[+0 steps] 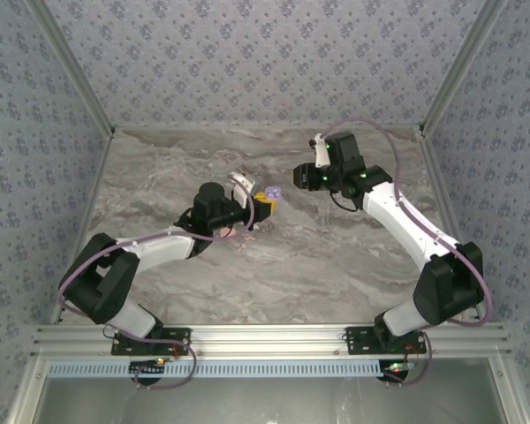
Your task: Insert the wireless bluetooth earbuds into the charging case
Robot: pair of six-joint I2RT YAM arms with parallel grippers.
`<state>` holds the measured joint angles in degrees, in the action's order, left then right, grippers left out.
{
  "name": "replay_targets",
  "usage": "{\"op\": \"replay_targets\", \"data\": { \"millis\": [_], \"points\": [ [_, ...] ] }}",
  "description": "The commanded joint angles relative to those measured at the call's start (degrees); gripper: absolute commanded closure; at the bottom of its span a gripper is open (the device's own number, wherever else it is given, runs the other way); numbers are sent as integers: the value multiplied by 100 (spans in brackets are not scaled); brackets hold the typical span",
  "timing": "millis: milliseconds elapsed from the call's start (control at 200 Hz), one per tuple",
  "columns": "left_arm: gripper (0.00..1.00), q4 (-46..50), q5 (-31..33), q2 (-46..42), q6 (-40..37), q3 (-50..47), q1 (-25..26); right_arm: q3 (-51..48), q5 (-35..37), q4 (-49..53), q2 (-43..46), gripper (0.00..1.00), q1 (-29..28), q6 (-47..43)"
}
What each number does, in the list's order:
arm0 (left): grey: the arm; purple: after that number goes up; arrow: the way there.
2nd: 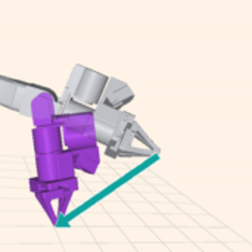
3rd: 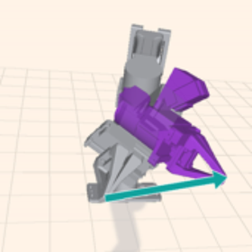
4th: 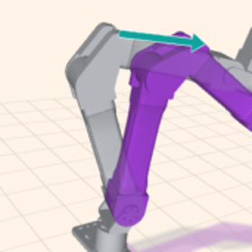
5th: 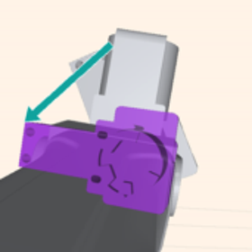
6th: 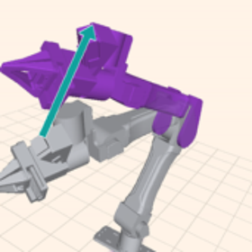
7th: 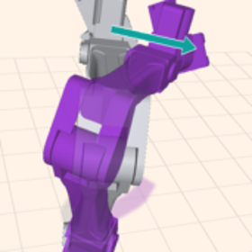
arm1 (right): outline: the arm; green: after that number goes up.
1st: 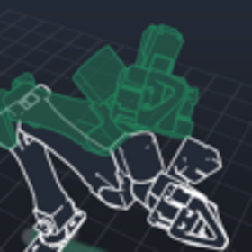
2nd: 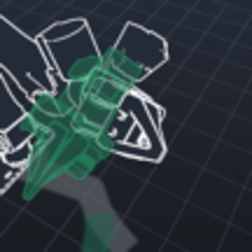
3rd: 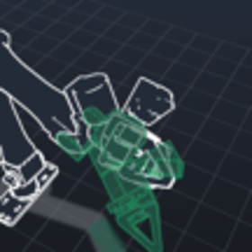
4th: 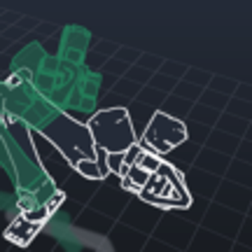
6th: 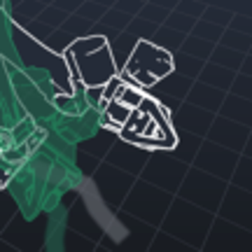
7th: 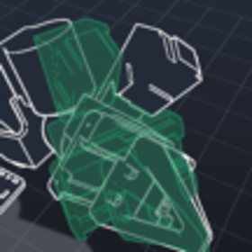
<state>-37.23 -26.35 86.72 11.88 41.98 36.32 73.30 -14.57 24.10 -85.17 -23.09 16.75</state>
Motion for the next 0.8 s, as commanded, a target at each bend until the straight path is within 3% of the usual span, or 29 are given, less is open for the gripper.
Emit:
{"op": "replay_targets", "data": {
  "millis": [0, 310, 795],
  "points": [
    [90, 75, -597, -310, -316, 294, -100, -36, -976, 230, -89, 64, 258, -339],
    [90, 225, -1497, -510, -410, 620, -237, 49, -2038, 243, -513, 73, 464, -533],
    [90, -225, -1687, -360, -100, 571, -237, -39, -2995, -282, -720, 82, 457, -288]
  ]
}}
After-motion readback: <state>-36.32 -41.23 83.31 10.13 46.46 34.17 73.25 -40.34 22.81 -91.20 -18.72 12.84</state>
